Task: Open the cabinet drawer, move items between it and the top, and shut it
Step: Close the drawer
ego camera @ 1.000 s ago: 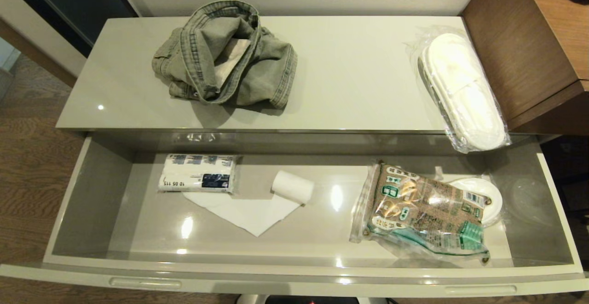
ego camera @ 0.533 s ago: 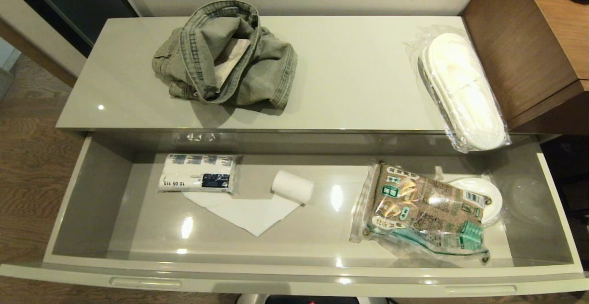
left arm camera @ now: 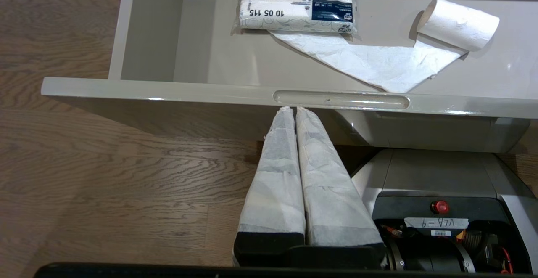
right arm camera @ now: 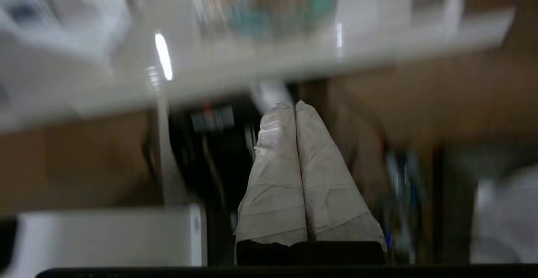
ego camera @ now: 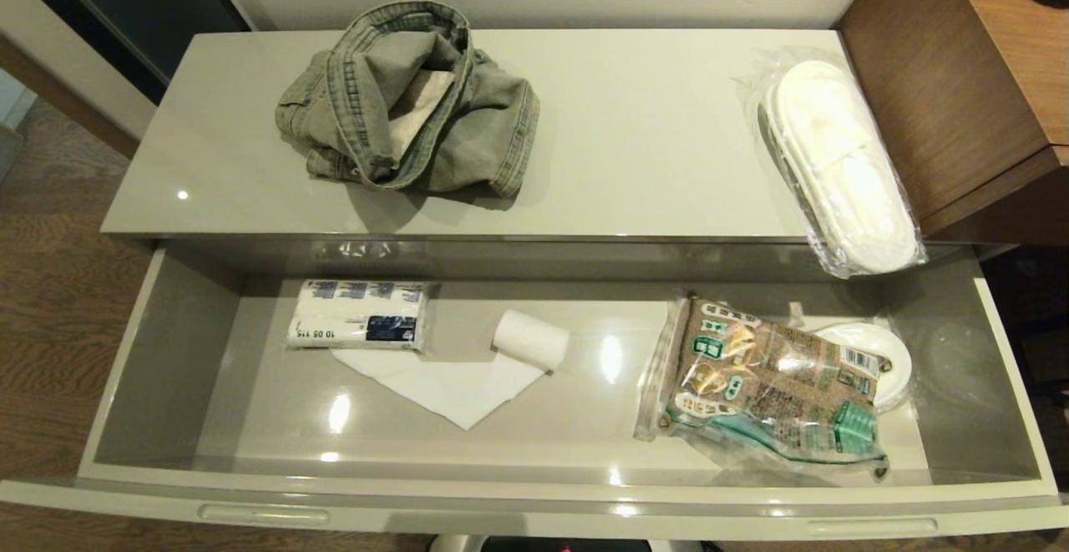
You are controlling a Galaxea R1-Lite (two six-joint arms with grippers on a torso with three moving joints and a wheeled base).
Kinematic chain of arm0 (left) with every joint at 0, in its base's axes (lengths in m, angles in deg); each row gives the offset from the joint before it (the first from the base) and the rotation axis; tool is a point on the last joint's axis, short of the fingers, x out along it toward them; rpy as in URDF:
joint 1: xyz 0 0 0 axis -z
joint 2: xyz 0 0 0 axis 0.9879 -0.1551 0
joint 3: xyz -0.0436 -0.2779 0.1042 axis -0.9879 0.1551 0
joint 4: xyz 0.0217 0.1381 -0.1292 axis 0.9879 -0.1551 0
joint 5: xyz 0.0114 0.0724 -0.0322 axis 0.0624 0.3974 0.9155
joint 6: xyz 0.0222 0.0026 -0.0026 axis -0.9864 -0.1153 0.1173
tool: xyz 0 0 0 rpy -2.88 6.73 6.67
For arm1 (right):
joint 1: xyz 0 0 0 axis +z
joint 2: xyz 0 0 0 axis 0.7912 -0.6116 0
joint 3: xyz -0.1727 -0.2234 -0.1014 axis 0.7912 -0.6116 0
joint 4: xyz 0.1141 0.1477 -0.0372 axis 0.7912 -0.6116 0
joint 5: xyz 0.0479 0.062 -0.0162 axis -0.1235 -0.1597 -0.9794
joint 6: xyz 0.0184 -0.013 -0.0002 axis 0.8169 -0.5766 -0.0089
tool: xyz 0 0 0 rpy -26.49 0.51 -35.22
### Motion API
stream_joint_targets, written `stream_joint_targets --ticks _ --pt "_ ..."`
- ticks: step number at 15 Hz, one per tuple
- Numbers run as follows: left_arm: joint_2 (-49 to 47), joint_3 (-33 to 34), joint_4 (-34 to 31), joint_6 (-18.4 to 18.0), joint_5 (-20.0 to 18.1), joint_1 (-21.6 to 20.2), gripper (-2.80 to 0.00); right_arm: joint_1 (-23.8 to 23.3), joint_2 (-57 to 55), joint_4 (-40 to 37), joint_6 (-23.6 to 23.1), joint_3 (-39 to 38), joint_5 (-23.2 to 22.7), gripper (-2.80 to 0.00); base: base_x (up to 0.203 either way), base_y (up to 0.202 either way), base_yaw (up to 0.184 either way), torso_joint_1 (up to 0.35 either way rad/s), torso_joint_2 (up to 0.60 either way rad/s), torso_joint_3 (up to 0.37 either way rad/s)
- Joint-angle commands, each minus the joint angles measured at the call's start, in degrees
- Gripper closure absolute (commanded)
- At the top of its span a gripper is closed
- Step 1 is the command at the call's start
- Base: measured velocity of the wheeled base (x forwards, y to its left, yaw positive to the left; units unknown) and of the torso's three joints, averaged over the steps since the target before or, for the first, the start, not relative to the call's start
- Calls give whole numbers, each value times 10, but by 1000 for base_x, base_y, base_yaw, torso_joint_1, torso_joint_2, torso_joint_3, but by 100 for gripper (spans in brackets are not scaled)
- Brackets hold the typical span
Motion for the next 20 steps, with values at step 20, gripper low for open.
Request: stream_joint_targets --ticks 20 --pt "0 1 0 0 0 0 0 -1 -395 151 160 -271 -66 0 0 0 0 0 0 0"
